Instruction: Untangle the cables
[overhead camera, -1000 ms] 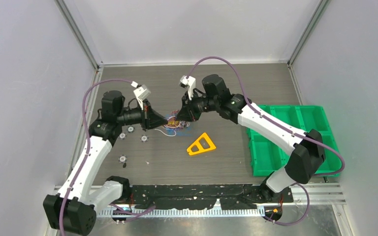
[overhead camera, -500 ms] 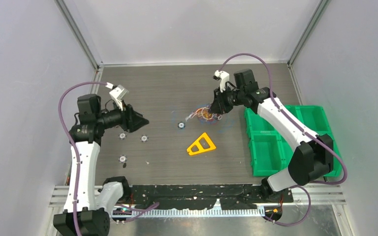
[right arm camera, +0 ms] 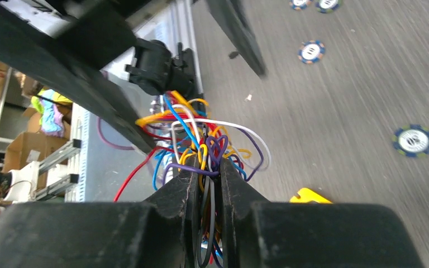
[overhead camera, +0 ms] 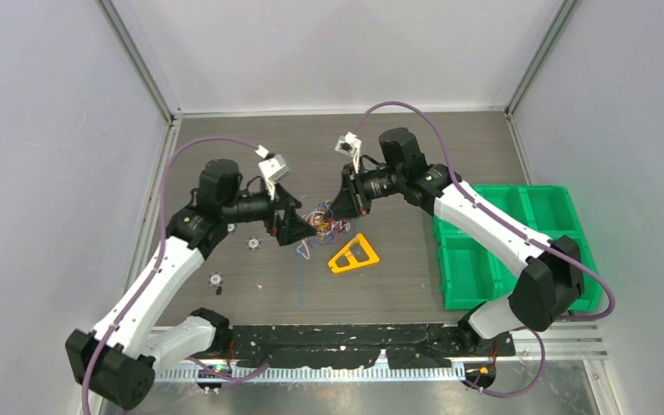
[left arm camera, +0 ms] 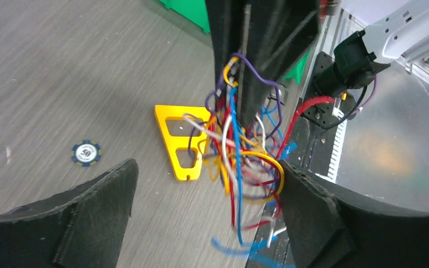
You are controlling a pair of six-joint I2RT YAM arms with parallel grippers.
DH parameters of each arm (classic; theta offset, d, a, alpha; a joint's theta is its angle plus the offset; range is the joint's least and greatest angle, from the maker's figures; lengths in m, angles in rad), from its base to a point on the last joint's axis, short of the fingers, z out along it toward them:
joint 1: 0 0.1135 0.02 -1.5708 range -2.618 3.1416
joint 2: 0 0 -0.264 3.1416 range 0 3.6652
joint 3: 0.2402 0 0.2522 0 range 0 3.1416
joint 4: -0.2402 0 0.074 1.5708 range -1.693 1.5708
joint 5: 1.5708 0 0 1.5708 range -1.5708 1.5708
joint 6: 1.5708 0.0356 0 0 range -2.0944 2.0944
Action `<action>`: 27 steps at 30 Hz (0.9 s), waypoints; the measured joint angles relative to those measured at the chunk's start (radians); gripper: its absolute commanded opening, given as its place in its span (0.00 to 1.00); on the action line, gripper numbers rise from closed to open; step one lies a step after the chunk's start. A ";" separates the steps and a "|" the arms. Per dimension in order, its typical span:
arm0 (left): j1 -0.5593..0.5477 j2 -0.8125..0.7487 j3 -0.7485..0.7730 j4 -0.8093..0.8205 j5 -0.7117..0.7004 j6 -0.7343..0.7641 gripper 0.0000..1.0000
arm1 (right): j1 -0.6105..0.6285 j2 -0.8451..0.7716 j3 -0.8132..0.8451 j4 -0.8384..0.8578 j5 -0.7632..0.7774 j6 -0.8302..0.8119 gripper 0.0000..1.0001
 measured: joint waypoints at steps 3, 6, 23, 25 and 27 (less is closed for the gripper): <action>-0.050 0.068 0.000 0.021 -0.021 -0.028 0.32 | 0.021 0.000 0.001 0.050 -0.032 0.040 0.08; -0.066 0.110 0.001 -0.002 -0.005 -0.027 0.00 | 0.010 -0.004 0.006 0.045 -0.032 0.031 0.08; 0.226 -0.060 -0.227 0.197 0.209 -0.237 0.00 | -0.140 -0.074 0.010 -0.196 0.462 -0.342 0.75; 0.226 -0.046 -0.230 0.212 0.213 -0.269 0.00 | -0.133 -0.074 0.003 -0.196 0.456 -0.335 0.81; 0.226 -0.021 -0.231 0.244 0.225 -0.308 0.00 | -0.120 -0.074 -0.015 -0.175 0.430 -0.307 0.86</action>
